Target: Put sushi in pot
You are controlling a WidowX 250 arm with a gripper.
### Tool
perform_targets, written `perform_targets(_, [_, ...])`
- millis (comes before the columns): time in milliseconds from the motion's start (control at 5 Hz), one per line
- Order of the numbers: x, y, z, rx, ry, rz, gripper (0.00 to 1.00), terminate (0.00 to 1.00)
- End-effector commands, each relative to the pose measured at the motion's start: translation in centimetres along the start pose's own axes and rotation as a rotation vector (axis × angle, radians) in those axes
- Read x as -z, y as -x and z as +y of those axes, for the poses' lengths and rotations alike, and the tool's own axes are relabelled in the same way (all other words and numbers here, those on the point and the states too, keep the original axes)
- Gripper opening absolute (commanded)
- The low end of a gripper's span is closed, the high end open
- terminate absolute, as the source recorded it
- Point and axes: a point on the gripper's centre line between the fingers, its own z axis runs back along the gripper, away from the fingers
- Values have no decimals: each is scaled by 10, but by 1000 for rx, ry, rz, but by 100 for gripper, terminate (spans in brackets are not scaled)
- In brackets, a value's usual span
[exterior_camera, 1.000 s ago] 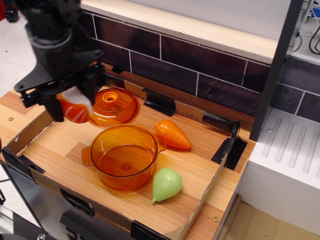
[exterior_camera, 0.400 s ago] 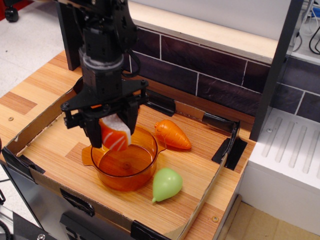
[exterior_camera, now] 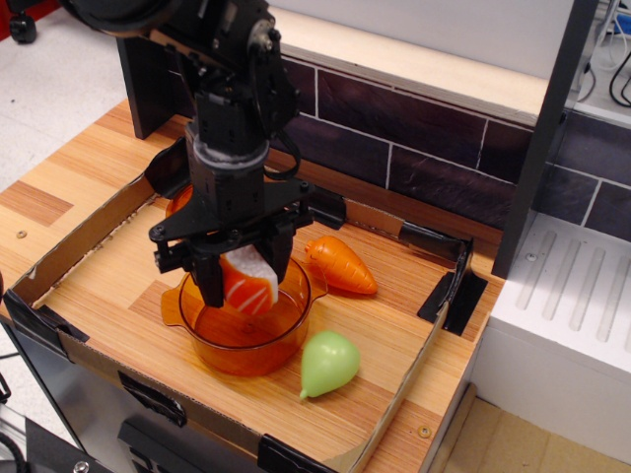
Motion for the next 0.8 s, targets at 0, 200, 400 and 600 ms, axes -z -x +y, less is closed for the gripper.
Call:
perform_targets(0, [1, 12, 0, 39, 5, -19, 0, 0])
perform_targets(200, [3, 10, 1, 45, -18, -36, 100, 0])
perform_targets(400, [-7, 8, 2, 54, -16, -31, 100, 0])
perform_targets(600, [-32, 4, 3, 35, 42, -20, 100, 0])
